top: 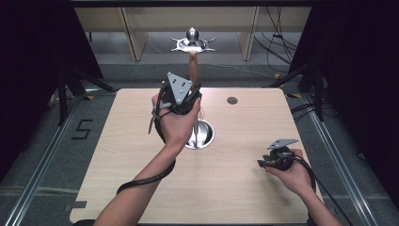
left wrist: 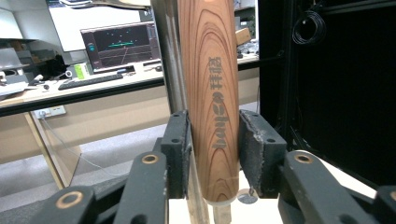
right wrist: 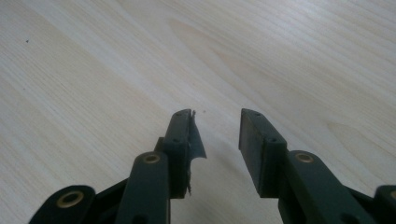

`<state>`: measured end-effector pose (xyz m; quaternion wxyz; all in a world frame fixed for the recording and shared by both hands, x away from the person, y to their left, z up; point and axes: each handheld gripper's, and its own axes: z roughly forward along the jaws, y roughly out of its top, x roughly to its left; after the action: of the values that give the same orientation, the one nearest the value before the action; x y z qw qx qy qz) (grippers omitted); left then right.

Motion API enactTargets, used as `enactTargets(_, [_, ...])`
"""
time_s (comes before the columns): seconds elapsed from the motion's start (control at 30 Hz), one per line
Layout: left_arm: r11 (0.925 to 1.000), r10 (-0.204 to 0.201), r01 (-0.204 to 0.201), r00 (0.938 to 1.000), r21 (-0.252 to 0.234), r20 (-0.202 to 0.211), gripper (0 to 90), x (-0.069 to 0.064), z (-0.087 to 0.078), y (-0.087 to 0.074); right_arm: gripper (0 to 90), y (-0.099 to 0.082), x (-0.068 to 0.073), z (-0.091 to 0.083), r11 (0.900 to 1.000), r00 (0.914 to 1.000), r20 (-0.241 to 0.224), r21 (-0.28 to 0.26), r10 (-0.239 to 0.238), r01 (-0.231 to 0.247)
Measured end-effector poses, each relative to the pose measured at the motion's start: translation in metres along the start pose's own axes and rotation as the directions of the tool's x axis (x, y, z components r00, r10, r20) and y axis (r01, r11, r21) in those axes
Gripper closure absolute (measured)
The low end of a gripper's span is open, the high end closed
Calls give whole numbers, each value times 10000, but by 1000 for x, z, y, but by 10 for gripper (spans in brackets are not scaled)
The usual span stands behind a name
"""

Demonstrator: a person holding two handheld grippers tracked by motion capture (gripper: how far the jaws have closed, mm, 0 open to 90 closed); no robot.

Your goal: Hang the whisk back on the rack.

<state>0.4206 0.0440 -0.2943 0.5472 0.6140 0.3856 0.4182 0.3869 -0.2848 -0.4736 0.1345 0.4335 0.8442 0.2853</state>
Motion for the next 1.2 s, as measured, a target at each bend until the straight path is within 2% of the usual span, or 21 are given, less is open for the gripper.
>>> enactTargets(0.03, [10000,17,-17,10000,25,41,620,0,0,0,652,-1,0,1,9998,10000,-15,-198,53,-53])
enactTargets(0.13, [10000,-15,14,9999,83,157,573,1,-2,0,651,0,0,-1,9999,10000,-14,141,-24,24])
enactTargets(0.3, [9997,78,-88,9990,233,433,512,5,-9,0,650,0,0,-1,9999,10000,-1,133,3,-3])
enactTargets(0.33, [9995,61,-76,9988,316,487,484,6,-11,0,649,-1,0,2,9998,10000,7,-181,84,-84])
enactTargets(0.37, [9992,56,-76,9986,381,529,484,7,-12,1,649,-1,0,2,9998,10000,7,-181,84,-84])
enactTargets(0.4, [9985,84,-122,9974,533,715,459,9,-15,1,649,-1,0,1,10000,10000,26,64,6,-7])
enactTargets(0.43, [9985,84,-122,9974,533,715,446,9,-15,1,649,-1,0,1,10000,10000,26,64,6,-7])
enactTargets(0.47, [9975,142,-205,9956,673,924,430,9,-18,2,648,0,-1,0,9998,9998,41,89,-194,194])
enactTargets(0.57, [9963,287,-371,9938,776,1071,406,11,-21,2,647,0,0,0,9999,9999,32,60,-136,136])
enactTargets(0.67, [9950,288,-404,9917,909,1255,400,14,-26,1,647,-1,0,1,10000,10000,49,22,-70,69])
enactTargets(0.83, [9924,-14,-192,9860,1216,1669,386,24,-37,1,645,0,-1,1,9998,9998,46,95,-180,180])
enactTargets(1.2, [9873,79,-367,9831,1545,1827,376,44,-51,-6,642,0,-1,1,9998,9998,54,92,-167,167])
